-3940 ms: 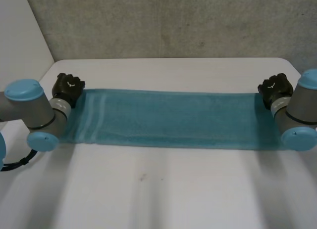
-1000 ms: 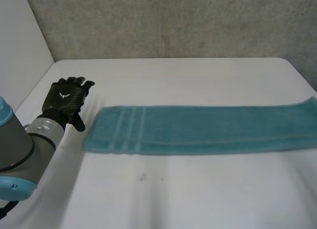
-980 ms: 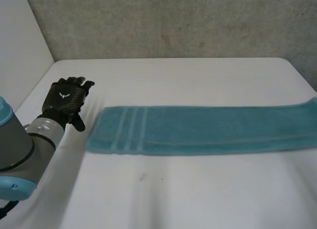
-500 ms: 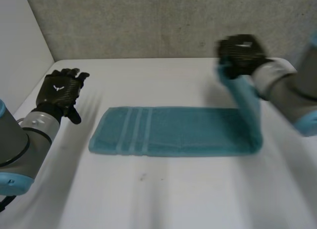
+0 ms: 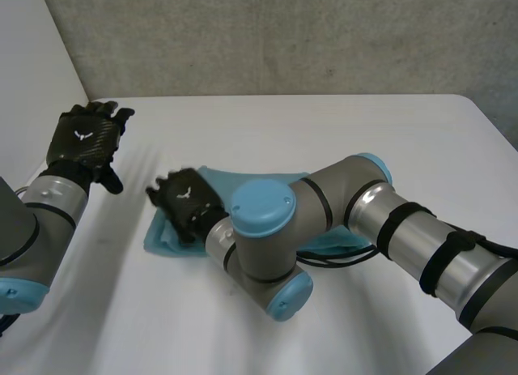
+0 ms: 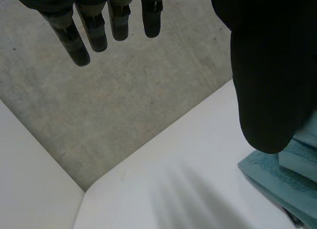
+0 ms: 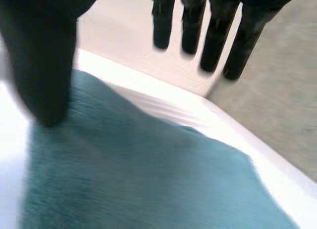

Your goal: Fold the laundry

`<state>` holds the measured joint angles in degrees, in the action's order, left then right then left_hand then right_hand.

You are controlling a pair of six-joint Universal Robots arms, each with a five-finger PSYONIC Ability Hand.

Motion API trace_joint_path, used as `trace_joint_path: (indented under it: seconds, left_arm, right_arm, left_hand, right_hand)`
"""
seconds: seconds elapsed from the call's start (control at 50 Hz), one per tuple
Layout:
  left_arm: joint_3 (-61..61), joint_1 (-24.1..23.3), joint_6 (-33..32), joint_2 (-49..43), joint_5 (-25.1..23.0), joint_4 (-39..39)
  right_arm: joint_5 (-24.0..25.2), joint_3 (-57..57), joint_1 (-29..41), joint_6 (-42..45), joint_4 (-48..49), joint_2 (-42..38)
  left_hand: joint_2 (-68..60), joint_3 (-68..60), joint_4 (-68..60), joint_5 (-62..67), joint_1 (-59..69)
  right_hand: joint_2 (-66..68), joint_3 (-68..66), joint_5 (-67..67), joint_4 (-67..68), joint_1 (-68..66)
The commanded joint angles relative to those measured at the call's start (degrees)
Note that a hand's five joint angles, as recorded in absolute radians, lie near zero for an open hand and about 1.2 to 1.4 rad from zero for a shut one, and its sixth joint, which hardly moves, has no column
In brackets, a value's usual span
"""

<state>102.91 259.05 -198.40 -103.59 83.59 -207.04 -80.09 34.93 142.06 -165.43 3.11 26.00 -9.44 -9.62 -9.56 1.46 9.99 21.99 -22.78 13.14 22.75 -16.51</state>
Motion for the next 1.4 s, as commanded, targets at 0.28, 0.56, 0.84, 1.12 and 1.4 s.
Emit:
trace_joint_path:
  seconds: [0.28, 0.56, 0.84, 1.12, 1.4]
  left_arm:
    - [-7.1, -16.0, -0.2, -10.2, -0.3, 0.3]
    - [-13.0, -17.3, -0.8, -20.2, 0.5, 1.2]
    - [-11.4, -14.6, -6.4, -20.2, 5.7, 1.5]
    - [-4.2, -15.2, -6.3, -8.8, 5.8, 1.5]
    - [-1.7, -12.9, -6.3, 0.2, 8.4, 1.5]
  right_arm:
    - [-11.1, 30.6, -15.3, -0.6, -8.2, 27.0]
    - [-6.1, 52.2, -26.0, -0.9, 1.3, 34.1]
    - [-5.7, 61.4, -29.0, -0.2, 13.2, 33.9]
    - [-6.8, 58.5, -31.6, 21.4, 17.5, 39.9]
    - [2.3, 33.4, -3.6, 23.8, 8.6, 22.6]
  left_hand:
    - [-1.8, -1.6, -1.7, -0.2, 1.2]
    - [-2.1, -1.9, -2.0, 0.1, 1.6]
    - [-1.8, -1.6, -1.7, -0.2, 1.2]
    - [-1.1, -0.9, -1.0, -0.9, 0.6]
    - [-0.8, -0.6, -0.7, -1.2, 0.2]
  right_hand:
    - [-12.0, 12.8, -13.1, -12.7, 6.5]
    - [-3.3, 4.1, -4.5, -4.1, -2.1]
    - [44.5, -43.7, 43.4, 43.7, -50.0]
    - [58.0, -57.2, 56.9, 57.3, -63.5]
    - [58.0, -57.2, 56.9, 57.3, -63.5]
